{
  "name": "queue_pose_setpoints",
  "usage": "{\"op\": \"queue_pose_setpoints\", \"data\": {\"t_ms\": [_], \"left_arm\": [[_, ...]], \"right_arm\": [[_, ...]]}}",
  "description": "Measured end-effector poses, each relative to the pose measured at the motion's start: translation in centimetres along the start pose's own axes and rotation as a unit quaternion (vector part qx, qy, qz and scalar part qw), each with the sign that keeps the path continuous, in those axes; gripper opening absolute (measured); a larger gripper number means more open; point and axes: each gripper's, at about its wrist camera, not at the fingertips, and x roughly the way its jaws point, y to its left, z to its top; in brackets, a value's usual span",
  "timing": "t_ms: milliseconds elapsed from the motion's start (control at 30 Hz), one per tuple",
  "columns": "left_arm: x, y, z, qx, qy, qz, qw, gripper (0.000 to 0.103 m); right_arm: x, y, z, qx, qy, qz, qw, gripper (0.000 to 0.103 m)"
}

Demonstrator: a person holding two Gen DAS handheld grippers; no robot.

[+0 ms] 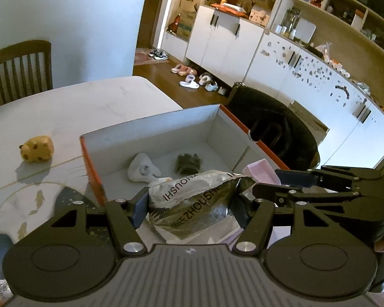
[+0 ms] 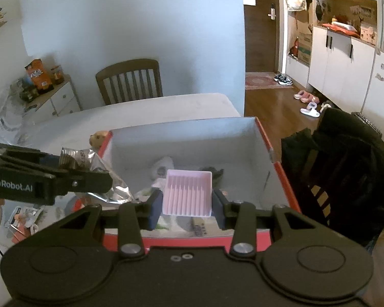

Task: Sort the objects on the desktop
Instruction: 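Carry the snack bag and pink tray over the red shoebox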

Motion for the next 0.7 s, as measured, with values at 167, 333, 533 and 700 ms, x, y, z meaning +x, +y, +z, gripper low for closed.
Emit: {"op": "queue_pose_setpoints", "data": {"t_ms": [167,333,533,700], "left_arm": [[2.1,-0.7,0.8,0.011,0.013,0.008,0.9998,0.065],[4.2,-0.7,1.8,0.015,0.028,0.019,0.9993,0.065],[6.7,-0.1,2.9,0.013,0.049,0.031,0.9982,0.065],[8.8,0.8,3.9,0.008,0.062,0.044,0.9970,0.065]], "right_arm": [[0.8,-1.7,0.2,0.003,0.006,-0.002,1.000,0.041],[1.9,-3.2,0.7,0.006,0.013,0.001,1.000,0.041],[3.6,-4.3,0.9,0.001,0.032,0.002,0.999,0.041],[5.1,-4.4,0.9,-0.012,0.049,0.005,0.999,0.041]]}}
